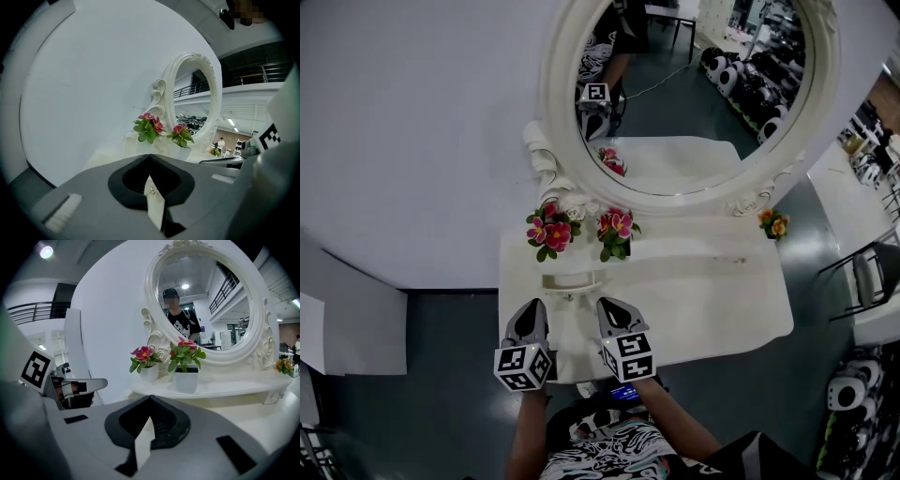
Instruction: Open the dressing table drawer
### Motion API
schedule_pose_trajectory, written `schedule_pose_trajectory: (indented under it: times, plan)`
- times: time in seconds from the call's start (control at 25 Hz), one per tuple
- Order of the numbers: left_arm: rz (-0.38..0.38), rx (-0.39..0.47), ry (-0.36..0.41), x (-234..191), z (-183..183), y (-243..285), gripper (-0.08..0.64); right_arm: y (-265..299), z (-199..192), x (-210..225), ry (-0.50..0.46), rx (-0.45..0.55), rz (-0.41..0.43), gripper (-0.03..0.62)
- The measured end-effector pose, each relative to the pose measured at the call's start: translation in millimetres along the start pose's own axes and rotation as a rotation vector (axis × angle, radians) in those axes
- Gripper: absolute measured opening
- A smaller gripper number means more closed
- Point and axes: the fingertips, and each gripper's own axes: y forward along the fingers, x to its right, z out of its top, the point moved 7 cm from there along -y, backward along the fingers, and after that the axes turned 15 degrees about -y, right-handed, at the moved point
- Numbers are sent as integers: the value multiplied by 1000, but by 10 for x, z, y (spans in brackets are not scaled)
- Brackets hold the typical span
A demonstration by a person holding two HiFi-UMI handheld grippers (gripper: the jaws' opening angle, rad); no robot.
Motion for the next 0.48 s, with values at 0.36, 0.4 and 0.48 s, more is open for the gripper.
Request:
schedule_pose_trajectory:
  times: [0.36,0.4,0.48]
  plan:
    - [1,-3,-8,-49,-19,-15,2,32,-19,-30,4,-9,2,2]
    - [0,-3,-8,-53,-18,-18,2,34,-17,-31,5,-8,1,2]
    - [-1,-3,-8,-63,-14,-24,2,36,-9,-31,5,-8,-2,2]
